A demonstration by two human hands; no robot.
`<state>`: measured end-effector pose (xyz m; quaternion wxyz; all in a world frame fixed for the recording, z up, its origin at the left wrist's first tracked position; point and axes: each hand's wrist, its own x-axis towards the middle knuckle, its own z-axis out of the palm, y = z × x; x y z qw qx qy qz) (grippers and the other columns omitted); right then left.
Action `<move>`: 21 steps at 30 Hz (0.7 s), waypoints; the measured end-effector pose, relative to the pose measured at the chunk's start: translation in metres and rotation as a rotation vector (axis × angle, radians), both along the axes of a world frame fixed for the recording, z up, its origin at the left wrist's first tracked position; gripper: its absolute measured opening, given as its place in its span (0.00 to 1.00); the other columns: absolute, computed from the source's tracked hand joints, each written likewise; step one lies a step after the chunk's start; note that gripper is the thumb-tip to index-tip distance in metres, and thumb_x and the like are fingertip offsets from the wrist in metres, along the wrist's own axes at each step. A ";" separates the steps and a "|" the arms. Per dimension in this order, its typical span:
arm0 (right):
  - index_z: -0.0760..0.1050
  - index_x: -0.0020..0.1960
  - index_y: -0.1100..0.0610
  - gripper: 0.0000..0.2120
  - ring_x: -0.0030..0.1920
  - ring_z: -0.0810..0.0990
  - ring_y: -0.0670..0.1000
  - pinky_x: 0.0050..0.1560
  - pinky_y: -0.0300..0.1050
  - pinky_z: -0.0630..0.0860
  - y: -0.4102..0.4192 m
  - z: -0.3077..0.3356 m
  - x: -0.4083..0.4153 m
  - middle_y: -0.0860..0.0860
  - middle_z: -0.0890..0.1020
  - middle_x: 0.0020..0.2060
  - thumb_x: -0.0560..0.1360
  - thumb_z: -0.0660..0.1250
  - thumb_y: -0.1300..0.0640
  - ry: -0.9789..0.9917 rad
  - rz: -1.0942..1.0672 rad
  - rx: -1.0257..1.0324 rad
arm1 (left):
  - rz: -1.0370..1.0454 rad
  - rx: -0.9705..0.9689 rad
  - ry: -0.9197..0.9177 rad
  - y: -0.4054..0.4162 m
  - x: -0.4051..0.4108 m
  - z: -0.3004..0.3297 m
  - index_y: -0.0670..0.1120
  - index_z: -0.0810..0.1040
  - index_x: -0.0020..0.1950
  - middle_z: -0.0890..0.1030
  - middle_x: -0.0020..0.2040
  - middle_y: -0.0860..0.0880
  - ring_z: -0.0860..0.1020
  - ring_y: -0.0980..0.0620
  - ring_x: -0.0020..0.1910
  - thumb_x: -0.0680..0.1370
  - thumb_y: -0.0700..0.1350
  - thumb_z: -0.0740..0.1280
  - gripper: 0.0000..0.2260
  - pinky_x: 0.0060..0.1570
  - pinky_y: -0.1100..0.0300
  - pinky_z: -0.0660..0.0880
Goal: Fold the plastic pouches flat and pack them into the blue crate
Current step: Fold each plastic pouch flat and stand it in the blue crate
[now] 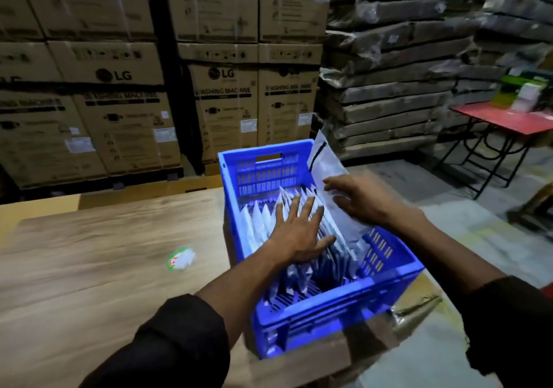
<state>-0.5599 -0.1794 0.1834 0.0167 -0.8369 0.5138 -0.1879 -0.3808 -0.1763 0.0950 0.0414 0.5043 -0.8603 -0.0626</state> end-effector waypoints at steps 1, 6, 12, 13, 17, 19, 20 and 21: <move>0.81 0.61 0.61 0.16 0.56 0.83 0.58 0.59 0.51 0.78 -0.001 -0.005 -0.008 0.57 0.84 0.58 0.74 0.69 0.66 0.002 -0.017 0.027 | -0.015 0.034 -0.051 -0.001 -0.006 -0.009 0.54 0.46 0.84 0.40 0.84 0.49 0.37 0.40 0.81 0.81 0.69 0.54 0.36 0.73 0.30 0.37; 0.80 0.63 0.59 0.16 0.59 0.81 0.58 0.60 0.47 0.72 -0.006 -0.016 -0.034 0.56 0.82 0.61 0.76 0.67 0.65 0.067 -0.017 0.094 | -0.008 0.164 -0.181 -0.004 -0.020 -0.037 0.66 0.40 0.81 0.36 0.83 0.51 0.33 0.37 0.80 0.78 0.74 0.50 0.36 0.70 0.24 0.37; 0.78 0.65 0.57 0.18 0.62 0.78 0.59 0.62 0.49 0.72 -0.015 -0.023 -0.051 0.55 0.82 0.62 0.76 0.66 0.63 0.123 -0.023 0.107 | 0.031 0.198 -0.224 -0.004 -0.001 -0.047 0.65 0.40 0.81 0.36 0.83 0.53 0.35 0.40 0.81 0.79 0.74 0.47 0.34 0.70 0.24 0.37; 0.78 0.66 0.56 0.18 0.63 0.78 0.58 0.62 0.49 0.71 -0.016 -0.023 -0.052 0.55 0.82 0.62 0.76 0.66 0.63 0.130 -0.029 0.111 | 0.042 0.201 -0.205 -0.004 -0.002 -0.045 0.64 0.41 0.82 0.37 0.83 0.52 0.35 0.40 0.81 0.79 0.73 0.46 0.34 0.71 0.26 0.35; 0.77 0.65 0.50 0.17 0.61 0.78 0.59 0.58 0.51 0.75 -0.020 -0.027 -0.053 0.53 0.81 0.62 0.77 0.64 0.57 0.183 -0.054 0.112 | 0.053 0.096 -0.081 -0.016 -0.034 -0.033 0.53 0.46 0.84 0.40 0.84 0.49 0.36 0.43 0.81 0.82 0.69 0.46 0.35 0.74 0.32 0.36; 0.77 0.62 0.47 0.16 0.58 0.79 0.60 0.52 0.52 0.77 -0.020 -0.026 -0.052 0.53 0.82 0.60 0.76 0.64 0.55 0.229 -0.054 0.114 | 0.020 0.040 -0.049 -0.027 -0.060 -0.031 0.49 0.47 0.84 0.43 0.84 0.48 0.39 0.43 0.82 0.84 0.64 0.50 0.33 0.76 0.34 0.41; 0.77 0.60 0.47 0.14 0.57 0.80 0.61 0.50 0.52 0.77 -0.019 -0.025 -0.051 0.53 0.82 0.58 0.75 0.64 0.55 0.250 -0.056 0.115 | 0.004 0.038 -0.042 -0.032 -0.071 -0.031 0.48 0.47 0.84 0.43 0.84 0.47 0.40 0.44 0.82 0.84 0.62 0.51 0.33 0.77 0.35 0.42; 0.77 0.57 0.48 0.13 0.56 0.80 0.61 0.49 0.53 0.77 -0.018 -0.024 -0.050 0.53 0.82 0.56 0.74 0.64 0.55 0.270 -0.060 0.119 | -0.007 0.054 -0.037 -0.035 -0.080 -0.033 0.47 0.47 0.84 0.43 0.84 0.47 0.40 0.43 0.82 0.85 0.61 0.51 0.32 0.77 0.35 0.42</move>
